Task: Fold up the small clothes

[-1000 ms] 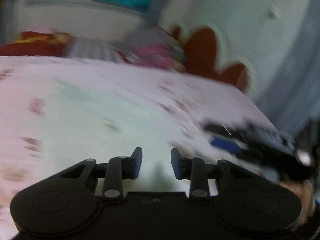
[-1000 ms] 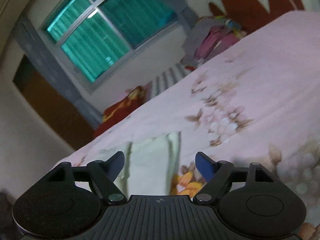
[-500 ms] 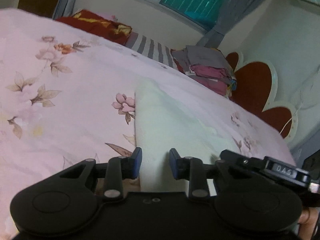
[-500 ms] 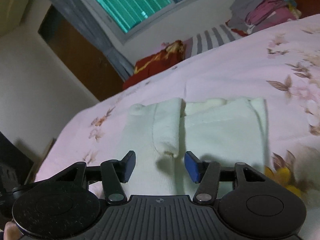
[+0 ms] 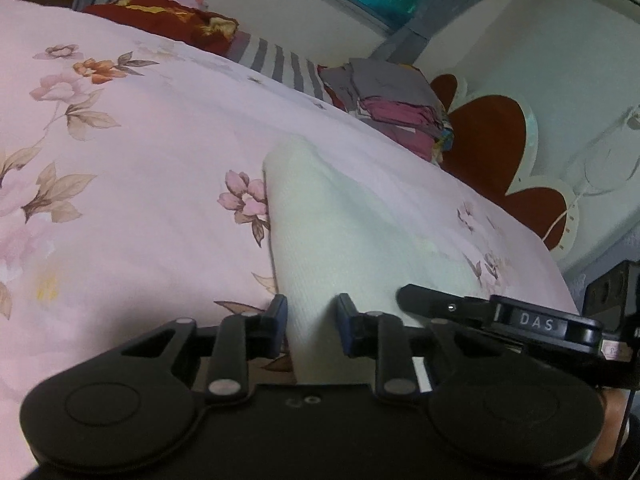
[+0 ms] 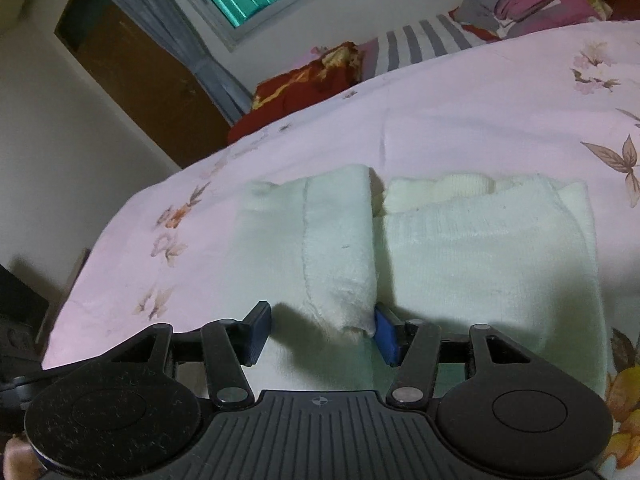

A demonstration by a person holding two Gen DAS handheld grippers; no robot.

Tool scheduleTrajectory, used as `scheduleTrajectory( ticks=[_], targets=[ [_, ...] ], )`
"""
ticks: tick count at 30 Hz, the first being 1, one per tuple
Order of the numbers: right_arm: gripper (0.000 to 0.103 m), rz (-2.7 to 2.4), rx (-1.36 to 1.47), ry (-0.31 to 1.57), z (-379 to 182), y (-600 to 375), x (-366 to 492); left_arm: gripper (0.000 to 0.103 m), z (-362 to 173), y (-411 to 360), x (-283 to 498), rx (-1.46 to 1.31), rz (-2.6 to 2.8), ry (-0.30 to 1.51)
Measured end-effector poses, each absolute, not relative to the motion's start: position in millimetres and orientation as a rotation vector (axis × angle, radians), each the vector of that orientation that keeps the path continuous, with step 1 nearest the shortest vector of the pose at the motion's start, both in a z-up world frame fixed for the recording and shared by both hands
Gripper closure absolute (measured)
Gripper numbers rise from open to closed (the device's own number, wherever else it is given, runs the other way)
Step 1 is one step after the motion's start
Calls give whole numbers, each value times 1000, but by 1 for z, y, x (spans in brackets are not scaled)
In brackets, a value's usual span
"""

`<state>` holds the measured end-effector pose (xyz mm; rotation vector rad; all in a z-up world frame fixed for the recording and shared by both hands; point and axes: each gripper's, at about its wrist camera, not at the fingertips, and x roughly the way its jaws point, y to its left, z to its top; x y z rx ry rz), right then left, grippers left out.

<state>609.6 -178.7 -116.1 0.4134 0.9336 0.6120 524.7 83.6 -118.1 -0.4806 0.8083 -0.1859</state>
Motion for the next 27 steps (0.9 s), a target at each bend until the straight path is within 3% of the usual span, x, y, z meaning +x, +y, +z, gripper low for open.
scheduleTrajectory(
  ticks=[2, 3, 5, 10, 13, 19, 27],
  targets=[
    [50, 611, 369, 930, -113, -172, 607, 80, -116, 81, 526, -451, -194, 807],
    [78, 616, 340, 931, -112, -169, 606, 82, -114, 78, 526, -432, -201, 802],
    [84, 623, 325, 935, -109, -167, 603, 86, -105, 72, 524, -390, -222, 767],
    [86, 570, 320, 778, -75, -186, 570, 87, -74, 35, 516, -295, -369, 695],
    [86, 503, 347, 735, -55, -217, 537, 86, -80, 5, 524, -256, -435, 773],
    [86, 395, 488, 906, -117, -263, 547, 87, -100, -22, 529, -199, -461, 855],
    [86, 408, 528, 865, -103, -277, 532, 87, -94, -13, 527, -219, -513, 870]
  ],
)
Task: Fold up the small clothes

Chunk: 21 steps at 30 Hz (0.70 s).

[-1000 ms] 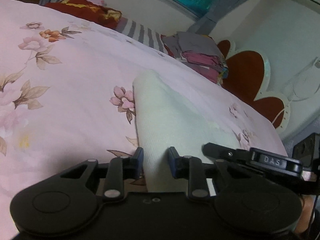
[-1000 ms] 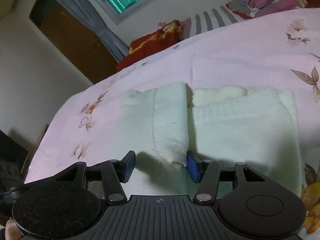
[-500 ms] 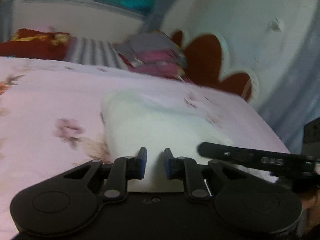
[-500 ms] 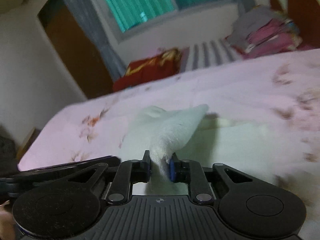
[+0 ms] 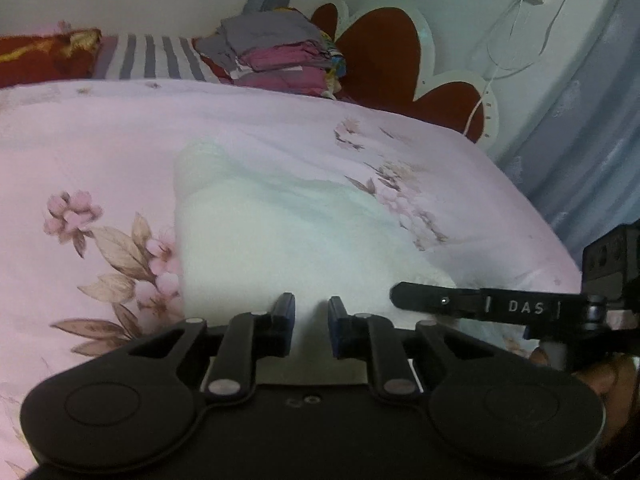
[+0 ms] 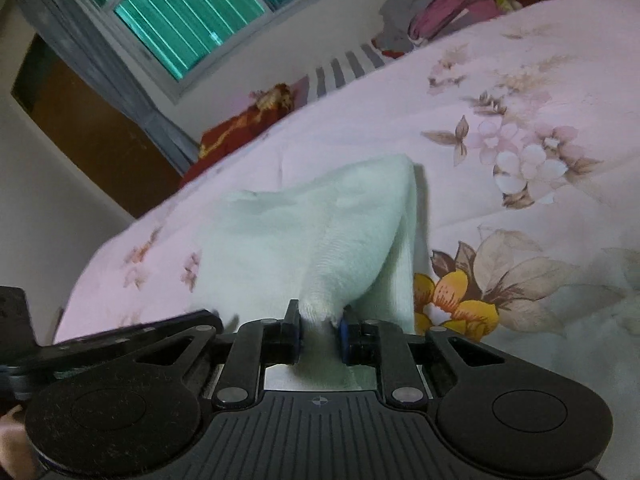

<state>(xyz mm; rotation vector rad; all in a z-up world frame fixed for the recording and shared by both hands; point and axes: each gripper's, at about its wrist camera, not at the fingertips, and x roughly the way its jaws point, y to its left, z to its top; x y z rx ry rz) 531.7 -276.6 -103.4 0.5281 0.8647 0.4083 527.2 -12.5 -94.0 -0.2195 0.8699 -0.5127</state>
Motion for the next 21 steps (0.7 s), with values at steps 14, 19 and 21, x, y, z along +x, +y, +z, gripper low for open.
scheduleTrajectory(
  ticks=[14, 19, 21],
  targets=[
    [55, 421, 565, 871, -106, -300, 503, 80, -93, 16, 498, -283, -450, 811],
    [69, 450, 588, 944, -115, -299, 474, 80, -112, 21, 471, -296, -379, 869],
    [69, 455, 594, 973, -123, -292, 470, 80, -120, 21, 470, -310, -358, 886]
  ],
)
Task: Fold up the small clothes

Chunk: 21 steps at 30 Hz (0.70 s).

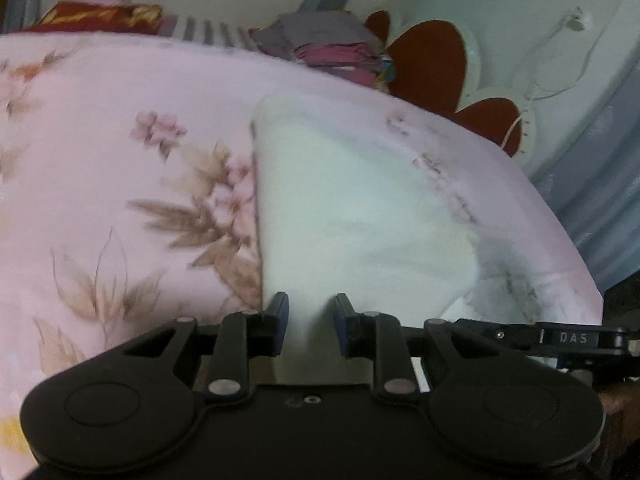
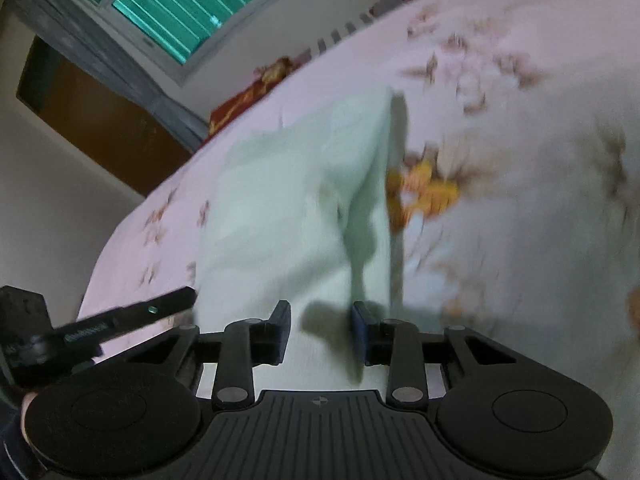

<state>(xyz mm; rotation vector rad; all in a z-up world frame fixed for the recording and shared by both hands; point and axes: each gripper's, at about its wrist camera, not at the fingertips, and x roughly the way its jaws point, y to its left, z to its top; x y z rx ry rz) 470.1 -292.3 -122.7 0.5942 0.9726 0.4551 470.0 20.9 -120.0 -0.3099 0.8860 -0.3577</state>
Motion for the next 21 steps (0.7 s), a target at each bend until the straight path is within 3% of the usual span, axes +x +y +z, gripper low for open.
scheduleTrajectory(
  ticks=[4, 5, 6, 9, 12, 15, 19, 20, 21],
  targets=[
    [69, 444, 587, 969, -124, -285, 469, 80, -118, 19, 475, -283, -347, 884],
    [92, 448, 570, 969, -123, -282, 469, 80, -116, 18, 475, -275, -347, 885],
    [98, 457, 553, 976, -124, -281, 470, 80, -113, 18, 470, -271, -348, 876],
    [99, 459, 573, 937, -110, -290, 459, 80, -94, 13, 452, -235, -385, 826],
    [99, 451, 521, 932, -91, -296, 439, 80, -106, 0, 443, -176, -402, 894],
    [99, 408, 501, 1020, -115, -292, 437, 80, -119, -5, 440, -161, -388, 904],
    [98, 399, 497, 999, -116, -295, 437, 80, -99, 3, 441, -158, -401, 867],
    [97, 396, 465, 980, -109, -295, 435, 80, -92, 6, 445, -149, -400, 839],
    [83, 385, 434, 961, -101, -296, 435, 80, -88, 8, 450, -147, -400, 819]
  ],
)
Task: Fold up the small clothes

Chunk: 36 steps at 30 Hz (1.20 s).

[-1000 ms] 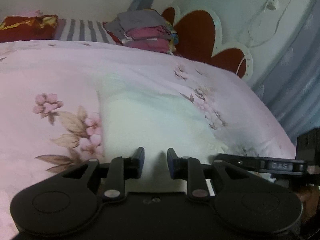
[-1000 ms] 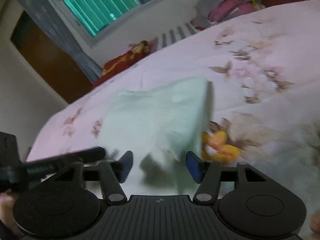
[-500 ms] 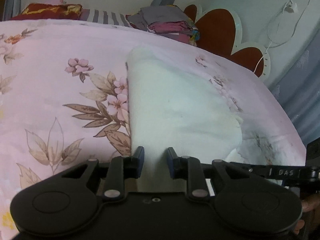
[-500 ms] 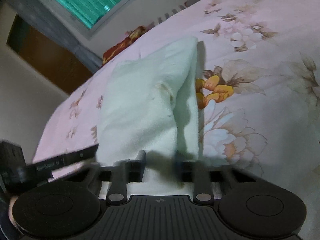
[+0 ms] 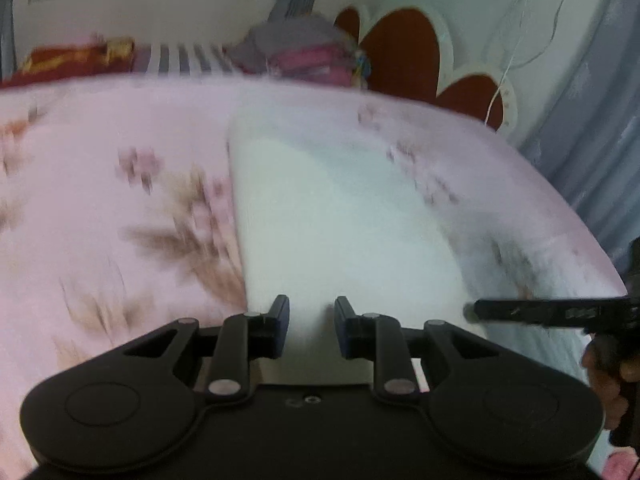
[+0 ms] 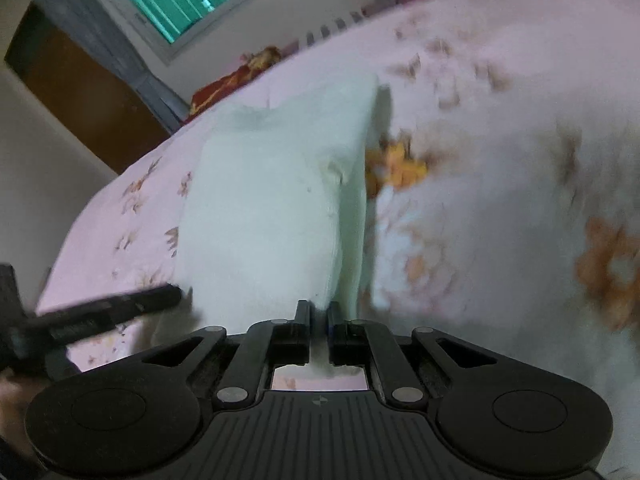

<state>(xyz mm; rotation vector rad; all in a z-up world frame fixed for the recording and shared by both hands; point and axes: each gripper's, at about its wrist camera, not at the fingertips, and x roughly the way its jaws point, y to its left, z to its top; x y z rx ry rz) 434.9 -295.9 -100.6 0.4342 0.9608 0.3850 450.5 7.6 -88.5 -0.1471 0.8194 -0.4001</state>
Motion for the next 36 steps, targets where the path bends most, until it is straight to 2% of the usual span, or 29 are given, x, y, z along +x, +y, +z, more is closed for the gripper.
scheduleTrajectory(
  ticks=[1, 2, 6, 7, 9, 10, 12, 15, 17, 21, 23, 25, 33, 36],
  targets=[
    [74, 358, 397, 918, -90, -297, 435, 80, -84, 7, 458, -150, -407, 806],
    [72, 342, 369, 856, -80, -297, 437, 80, -82, 6, 467, -148, -414, 790],
    [72, 353, 290, 727, -61, -278, 475, 80, -85, -9, 510, -143, -424, 743],
    [72, 365, 276, 725, -64, -273, 484, 79, -93, -11, 520, -147, -423, 762],
    [81, 343, 174, 821, -89, -259, 508, 79, -109, -12, 536, -163, -426, 850],
    [79, 333, 139, 898, -105, -257, 519, 79, -103, -9, 537, -176, -440, 858],
    [79, 366, 175, 915, -98, -265, 526, 79, -84, -8, 535, -121, -452, 788],
    [79, 347, 124, 767, -68, -269, 531, 79, -73, -8, 557, -132, -443, 737],
    [79, 359, 162, 758, -66, -264, 552, 79, -76, -13, 578, -140, -441, 745],
    [79, 429, 132, 829, -92, -237, 603, 78, -112, -31, 613, -43, -445, 826],
    [80, 361, 17, 830, -116, -232, 615, 79, -113, -27, 617, -101, -439, 824],
    [80, 325, 89, 854, -116, -240, 620, 80, -107, -28, 612, -77, -441, 814],
    [80, 310, 82, 808, -120, -234, 625, 79, -102, -27, 612, -93, -433, 816],
    [79, 282, 78, 824, -102, -239, 622, 79, -85, -14, 581, -110, -474, 740]
  ],
)
